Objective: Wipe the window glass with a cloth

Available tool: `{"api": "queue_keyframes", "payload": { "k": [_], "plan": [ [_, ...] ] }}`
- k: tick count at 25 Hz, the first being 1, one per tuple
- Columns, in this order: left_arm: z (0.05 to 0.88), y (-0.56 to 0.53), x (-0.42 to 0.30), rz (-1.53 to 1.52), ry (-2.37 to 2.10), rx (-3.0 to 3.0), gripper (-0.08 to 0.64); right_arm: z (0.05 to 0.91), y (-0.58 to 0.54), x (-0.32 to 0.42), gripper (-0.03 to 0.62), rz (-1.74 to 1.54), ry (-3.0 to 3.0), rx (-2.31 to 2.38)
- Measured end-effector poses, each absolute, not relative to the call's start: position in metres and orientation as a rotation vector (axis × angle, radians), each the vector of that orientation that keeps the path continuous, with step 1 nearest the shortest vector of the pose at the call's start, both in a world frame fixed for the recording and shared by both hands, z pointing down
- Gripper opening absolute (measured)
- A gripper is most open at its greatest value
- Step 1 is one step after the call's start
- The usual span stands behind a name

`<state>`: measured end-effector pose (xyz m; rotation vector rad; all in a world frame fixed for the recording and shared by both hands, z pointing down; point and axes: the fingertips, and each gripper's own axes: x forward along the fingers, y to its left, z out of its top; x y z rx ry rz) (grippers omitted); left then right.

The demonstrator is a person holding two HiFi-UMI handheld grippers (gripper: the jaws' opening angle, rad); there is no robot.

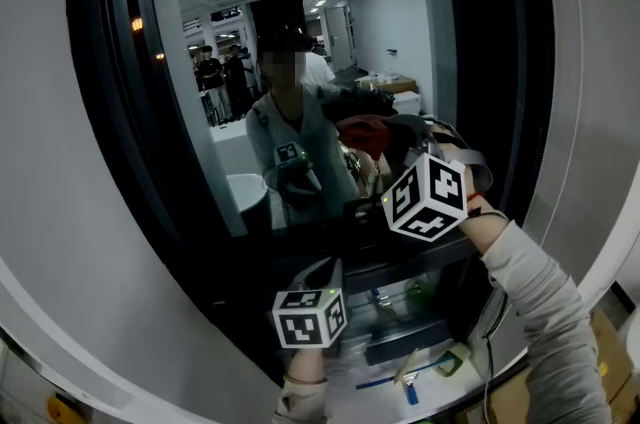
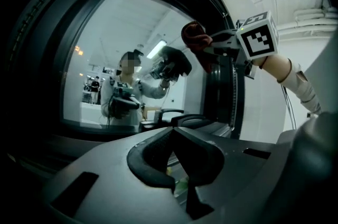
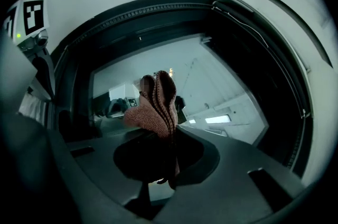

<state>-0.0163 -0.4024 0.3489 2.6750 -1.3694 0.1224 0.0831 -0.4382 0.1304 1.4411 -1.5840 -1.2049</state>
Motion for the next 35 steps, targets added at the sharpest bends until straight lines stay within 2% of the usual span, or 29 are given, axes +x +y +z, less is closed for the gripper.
{"api": "queue_keyframes", "payload": {
  "k": [12, 22, 28, 35],
  "plan": [
    [0.354, -0.415, 0.009, 0.136, -1.342, 2.696, 0.005, -0.033, -0.422, 0.172, 0.054, -1.368, -1.259, 1.664],
    [0.351, -0.421, 0.023, 0.152, -1.327, 2.699, 0.005, -0.123, -0.424, 0.214, 0.054, -1.424, -1.034, 1.764],
    [0.356, -0.424, 0.028, 0.173, -1.327, 2.698, 0.005, -0.147, -0.432, 0.233, 0.054, -1.377, -0.986, 1.83],
    [0.37, -0.424, 0.024, 0.171, -1.339, 2.699, 0.005, -0.12, -0.45, 0.238, 0.054, -1.329, -0.997, 1.803]
  ]
}}
